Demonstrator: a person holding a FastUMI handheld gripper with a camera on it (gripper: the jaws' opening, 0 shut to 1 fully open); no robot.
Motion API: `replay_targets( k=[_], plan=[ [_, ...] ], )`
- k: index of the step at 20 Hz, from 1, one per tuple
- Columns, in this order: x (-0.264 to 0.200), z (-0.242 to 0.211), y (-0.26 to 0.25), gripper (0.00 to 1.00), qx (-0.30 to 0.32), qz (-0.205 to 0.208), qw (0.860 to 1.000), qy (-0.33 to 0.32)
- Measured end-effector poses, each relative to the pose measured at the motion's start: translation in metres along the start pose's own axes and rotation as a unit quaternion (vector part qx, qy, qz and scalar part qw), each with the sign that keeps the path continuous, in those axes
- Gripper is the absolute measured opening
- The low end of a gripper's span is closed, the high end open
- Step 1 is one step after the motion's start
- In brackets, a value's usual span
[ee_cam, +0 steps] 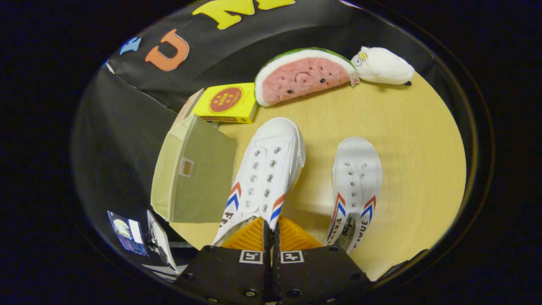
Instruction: Open the storage box then place both shoes into the box .Put the left shoe in first, then the right shoe, with the right side of both shoes facing outward in a uniform manner.
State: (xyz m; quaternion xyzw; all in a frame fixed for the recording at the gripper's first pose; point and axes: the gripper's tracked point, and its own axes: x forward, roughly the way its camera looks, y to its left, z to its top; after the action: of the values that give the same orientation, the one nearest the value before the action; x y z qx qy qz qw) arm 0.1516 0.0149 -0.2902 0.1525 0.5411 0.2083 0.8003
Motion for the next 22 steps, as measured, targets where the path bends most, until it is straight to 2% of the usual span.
replay_targets(
  k=[5, 9, 12, 15, 22],
  plan=[
    [-0.034, 0.023, 0.093, 0.00, -0.026, 0.041, 0.998, -0.036],
    [-0.023, 0.031, 0.162, 0.00, -0.062, 0.049, 0.996, -0.041],
    [0.007, 0.033, 0.208, 0.00, -0.066, 0.045, 0.996, -0.034],
    [0.051, 0.033, 0.239, 0.00, -0.064, 0.021, 0.997, -0.029],
    [0.159, 0.011, 0.258, 0.00, -0.042, -0.049, 0.998, 0.012]
  ],
)
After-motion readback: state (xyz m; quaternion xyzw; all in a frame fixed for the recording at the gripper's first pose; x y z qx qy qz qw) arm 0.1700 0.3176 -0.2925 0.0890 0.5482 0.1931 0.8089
